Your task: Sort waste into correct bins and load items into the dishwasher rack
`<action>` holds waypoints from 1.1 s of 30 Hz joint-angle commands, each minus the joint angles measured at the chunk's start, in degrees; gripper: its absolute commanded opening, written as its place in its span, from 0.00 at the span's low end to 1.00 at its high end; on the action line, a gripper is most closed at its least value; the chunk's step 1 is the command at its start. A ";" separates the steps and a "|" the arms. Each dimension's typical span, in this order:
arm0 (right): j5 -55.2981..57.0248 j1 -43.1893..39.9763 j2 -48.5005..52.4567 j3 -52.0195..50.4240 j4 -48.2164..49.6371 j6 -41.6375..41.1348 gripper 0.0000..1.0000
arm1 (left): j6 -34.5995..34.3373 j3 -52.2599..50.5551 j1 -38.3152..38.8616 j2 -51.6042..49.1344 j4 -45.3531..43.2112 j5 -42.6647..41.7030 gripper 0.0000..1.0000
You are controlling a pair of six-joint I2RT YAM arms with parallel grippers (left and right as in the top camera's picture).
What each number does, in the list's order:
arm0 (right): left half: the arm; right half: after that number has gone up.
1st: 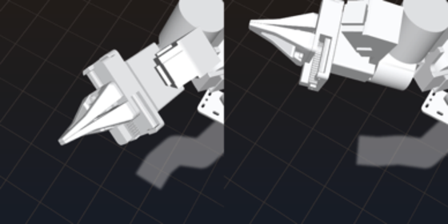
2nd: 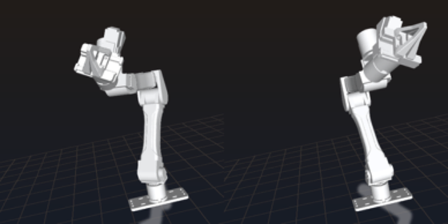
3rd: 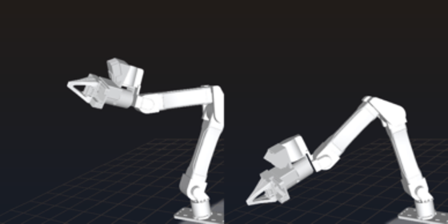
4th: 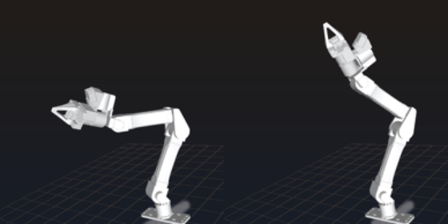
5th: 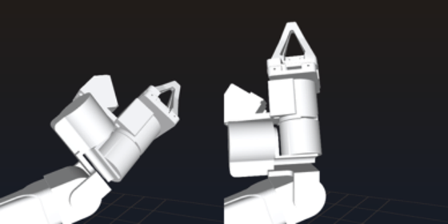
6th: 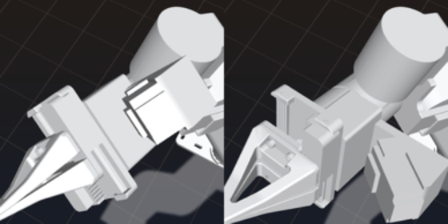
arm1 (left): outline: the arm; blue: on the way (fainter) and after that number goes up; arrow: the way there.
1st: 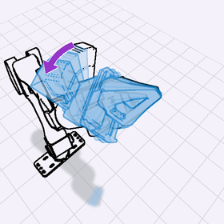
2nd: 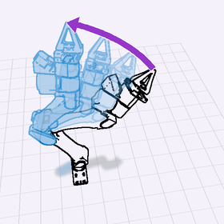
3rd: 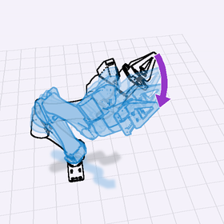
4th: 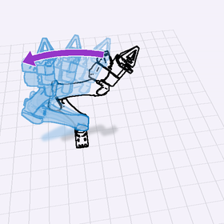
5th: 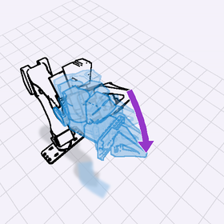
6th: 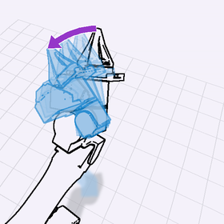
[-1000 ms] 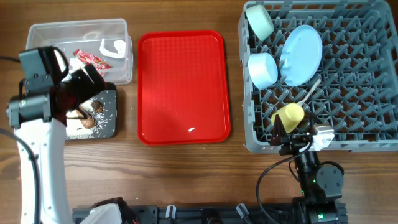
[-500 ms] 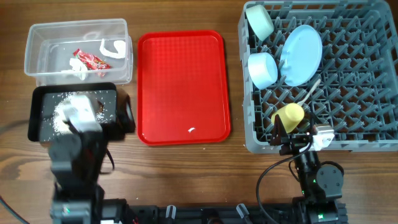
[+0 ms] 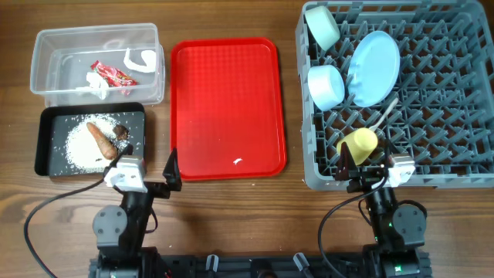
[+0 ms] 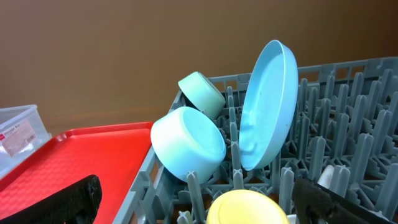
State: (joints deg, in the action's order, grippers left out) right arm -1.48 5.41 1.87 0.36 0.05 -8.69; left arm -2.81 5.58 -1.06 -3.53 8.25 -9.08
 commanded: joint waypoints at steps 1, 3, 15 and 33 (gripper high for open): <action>-0.09 -0.24 -0.85 -0.07 0.22 0.83 0.99 | 1.11 -2.89 0.98 3.37 -1.25 0.68 1.00; -0.09 -0.24 -0.85 -0.07 0.22 0.81 1.00 | 1.09 -3.45 1.14 3.39 -1.92 0.79 1.00; -0.09 -0.24 -0.85 -0.07 0.22 0.81 1.00 | 1.09 -4.76 1.18 3.37 -3.87 1.22 1.00; -0.09 -0.24 -0.85 -0.07 0.22 0.81 1.00 | 0.90 -5.27 1.33 3.37 -4.57 1.03 1.00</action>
State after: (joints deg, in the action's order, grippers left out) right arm -1.48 5.41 1.85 0.36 0.05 -8.69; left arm -2.61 0.64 -0.03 -0.78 3.44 -8.43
